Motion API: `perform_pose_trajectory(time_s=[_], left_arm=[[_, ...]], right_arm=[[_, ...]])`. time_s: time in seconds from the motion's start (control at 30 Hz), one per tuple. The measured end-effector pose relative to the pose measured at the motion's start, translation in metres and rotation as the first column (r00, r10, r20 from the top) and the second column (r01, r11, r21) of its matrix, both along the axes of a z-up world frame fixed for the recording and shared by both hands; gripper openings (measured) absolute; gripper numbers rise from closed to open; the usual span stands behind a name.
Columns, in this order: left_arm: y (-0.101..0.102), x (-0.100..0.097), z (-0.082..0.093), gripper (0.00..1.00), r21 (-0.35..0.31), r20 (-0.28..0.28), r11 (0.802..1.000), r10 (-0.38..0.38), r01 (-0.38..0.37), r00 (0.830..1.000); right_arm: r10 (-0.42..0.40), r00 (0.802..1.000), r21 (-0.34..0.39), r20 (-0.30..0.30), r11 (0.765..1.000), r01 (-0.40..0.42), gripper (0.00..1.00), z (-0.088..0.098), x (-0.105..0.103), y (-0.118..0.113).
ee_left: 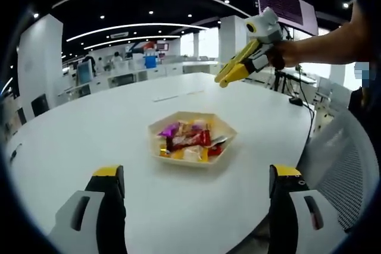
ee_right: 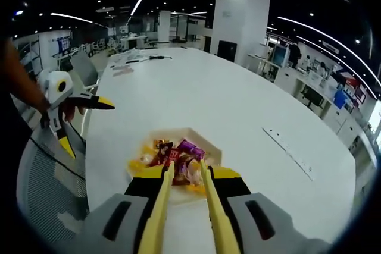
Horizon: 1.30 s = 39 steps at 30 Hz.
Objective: Place the target food into the container with the food tongs after gripping and lifting it, then release it inside without dropping or visibly crushing the food.
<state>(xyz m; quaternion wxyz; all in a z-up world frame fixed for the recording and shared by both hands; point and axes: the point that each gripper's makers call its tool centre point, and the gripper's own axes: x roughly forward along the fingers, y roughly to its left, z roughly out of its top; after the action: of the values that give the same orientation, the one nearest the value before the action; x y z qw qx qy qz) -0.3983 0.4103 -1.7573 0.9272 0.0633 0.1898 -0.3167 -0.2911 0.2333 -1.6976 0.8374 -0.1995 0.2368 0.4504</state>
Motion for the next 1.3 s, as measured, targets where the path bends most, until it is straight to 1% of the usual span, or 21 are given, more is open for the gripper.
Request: perform_pose_trajectory(time_s=[0.17, 0.23, 0.3, 0.37, 0.43, 0.5, 0.53, 0.63, 0.73, 0.77, 0.8, 0.87, 0.93, 1.0, 1.03, 1.07, 1.1, 1.17, 1.2, 1.23, 1.3], left_arm=[[-0.002, -0.001, 0.006, 0.98, -0.025, 0.013, 1.000, -0.002, 0.003, 1.000], [0.000, 0.000, 0.007, 0.99, -0.041, 0.001, 0.999, 0.008, -0.008, 1.000], [0.001, 0.001, 0.011, 0.99, -0.088, -0.013, 0.996, 0.018, -0.019, 1.000], [0.001, -0.001, 0.011, 0.99, -0.134, -0.063, 0.991, 0.013, -0.022, 0.998], [0.002, 0.001, 0.012, 0.99, -0.126, -0.063, 0.992, -0.001, -0.007, 0.998], [-0.005, 0.001, 0.019, 0.99, -0.129, -0.059, 0.991, -0.044, 0.036, 0.997], [-0.012, 0.004, 0.028, 0.99, -0.112, -0.040, 0.990, -0.089, 0.084, 0.995], [-0.033, 0.014, 0.052, 0.99, -0.067, 0.007, 0.975, -0.211, 0.210, 0.978], [-0.055, 0.020, 0.068, 0.99, -0.026, 0.009, 0.944, -0.328, 0.328, 0.945], [-0.063, 0.024, 0.073, 0.99, 0.025, 0.011, 0.929, -0.369, 0.369, 0.929], [-0.069, 0.026, 0.077, 0.99, 0.051, 0.016, 0.916, -0.399, 0.398, 0.917], [-0.082, 0.029, 0.087, 0.96, 0.074, 0.031, 0.887, -0.458, 0.455, 0.888], [-0.102, 0.026, 0.099, 0.88, 0.073, 0.022, 0.835, -0.547, 0.545, 0.837], [-0.112, 0.025, 0.103, 0.84, 0.106, 0.017, 0.801, -0.594, 0.589, 0.805], [-0.121, 0.028, 0.107, 0.83, 0.152, 0.048, 0.780, -0.619, 0.606, 0.784], [-0.126, 0.027, 0.109, 0.81, 0.182, 0.051, 0.758, -0.643, 0.626, 0.764], [-0.133, 0.024, 0.110, 0.78, 0.181, 0.031, 0.737, -0.666, 0.651, 0.745], [-0.142, 0.022, 0.112, 0.72, 0.184, 0.025, 0.709, -0.695, 0.680, 0.718], [-0.146, 0.024, 0.110, 0.70, 0.204, 0.017, 0.698, -0.704, 0.686, 0.710], [-0.152, 0.023, 0.108, 0.69, 0.215, 0.008, 0.681, -0.718, 0.700, 0.696], [-0.158, 0.022, 0.106, 0.67, 0.219, -0.005, 0.664, -0.732, 0.715, 0.681]], right_arm=[[-0.022, 1.000, 0.012, 0.019, 1.000, 0.022, 0.27, 0.006, -0.004, -0.018], [-0.030, 0.999, 0.012, 0.021, 0.999, 0.030, 0.27, 0.007, -0.006, -0.024], [-0.032, 0.999, 0.015, 0.022, 0.999, 0.031, 0.27, 0.008, -0.010, -0.028], [-0.035, 0.999, 0.026, 0.023, 0.999, 0.035, 0.27, 0.009, -0.015, -0.030], [-0.033, 0.999, 0.024, 0.021, 0.999, 0.033, 0.27, 0.006, -0.019, -0.033], [-0.029, 0.999, 0.018, 0.016, 0.999, 0.029, 0.27, 0.005, -0.022, -0.035], [-0.018, 1.000, 0.024, 0.014, 1.000, 0.018, 0.27, 0.007, -0.026, -0.036], [0.014, 1.000, 0.066, 0.021, 0.998, -0.015, 0.27, 0.014, -0.035, -0.033], [0.035, 0.999, 0.092, 0.010, 0.995, -0.036, 0.27, 0.014, -0.041, -0.029], [0.042, 0.999, 0.094, 0.012, 0.995, -0.043, 0.27, 0.014, -0.042, -0.028], [0.055, 0.998, 0.104, 0.012, 0.993, -0.056, 0.27, 0.016, -0.044, -0.026], [0.078, 0.997, 0.124, 0.028, 0.989, -0.081, 0.27, 0.022, -0.047, -0.022], [0.117, 0.992, 0.187, 0.054, 0.974, -0.125, 0.27, 0.032, -0.053, -0.013], [0.151, 0.987, 0.210, 0.050, 0.965, -0.158, 0.26, 0.033, -0.061, -0.009], [0.166, 0.985, 0.203, 0.056, 0.964, -0.174, 0.26, 0.033, -0.063, -0.008], [0.186, 0.981, 0.204, 0.062, 0.959, -0.195, 0.27, 0.034, -0.067, -0.006], [0.193, 0.979, 0.213, 0.065, 0.956, -0.202, 0.27, 0.037, -0.069, -0.005], [0.200, 0.976, 0.229, 0.081, 0.950, -0.214, 0.27, 0.040, -0.070, -0.004], [0.205, 0.975, 0.245, 0.087, 0.944, -0.220, 0.27, 0.042, -0.072, -0.003], [0.215, 0.972, 0.256, 0.091, 0.939, -0.232, 0.27, 0.043, -0.075, -0.002], [0.230, 0.968, 0.259, 0.095, 0.934, -0.247, 0.27, 0.043, -0.079, 0.000]])
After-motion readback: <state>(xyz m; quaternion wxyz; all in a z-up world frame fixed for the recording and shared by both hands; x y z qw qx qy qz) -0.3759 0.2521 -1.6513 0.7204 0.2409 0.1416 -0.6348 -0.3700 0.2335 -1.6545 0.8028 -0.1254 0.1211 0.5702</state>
